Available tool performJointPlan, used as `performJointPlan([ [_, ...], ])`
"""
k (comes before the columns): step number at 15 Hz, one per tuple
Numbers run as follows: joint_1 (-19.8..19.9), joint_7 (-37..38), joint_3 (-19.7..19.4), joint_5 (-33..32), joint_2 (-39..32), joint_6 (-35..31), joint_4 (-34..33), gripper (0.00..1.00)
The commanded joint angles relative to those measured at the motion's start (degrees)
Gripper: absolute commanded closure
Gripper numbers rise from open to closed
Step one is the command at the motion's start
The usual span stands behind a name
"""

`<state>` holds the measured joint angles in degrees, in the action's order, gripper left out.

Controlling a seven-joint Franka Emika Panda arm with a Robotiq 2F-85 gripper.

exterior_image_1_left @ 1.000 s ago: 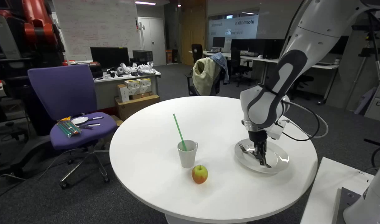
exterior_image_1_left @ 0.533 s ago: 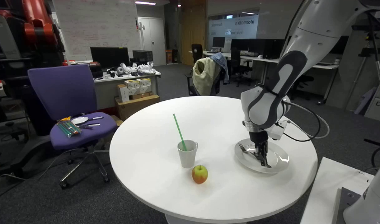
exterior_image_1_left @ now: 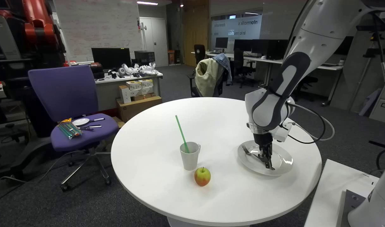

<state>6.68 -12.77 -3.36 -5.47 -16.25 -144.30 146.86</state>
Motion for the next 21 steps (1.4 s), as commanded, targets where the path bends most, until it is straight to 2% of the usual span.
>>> performJointPlan([
  [1, 1.23, -2.91, -0.02, 0.81, 0.62, 2.0, -0.02, 0.82],
  [7, 1.91, -3.69, -0.07, 0.81, 0.21, 2.01, 0.08, 0.83],
  [21, 2.13, -3.27, -1.63, -0.51, 0.46, 2.01, 0.49, 0.78],
])
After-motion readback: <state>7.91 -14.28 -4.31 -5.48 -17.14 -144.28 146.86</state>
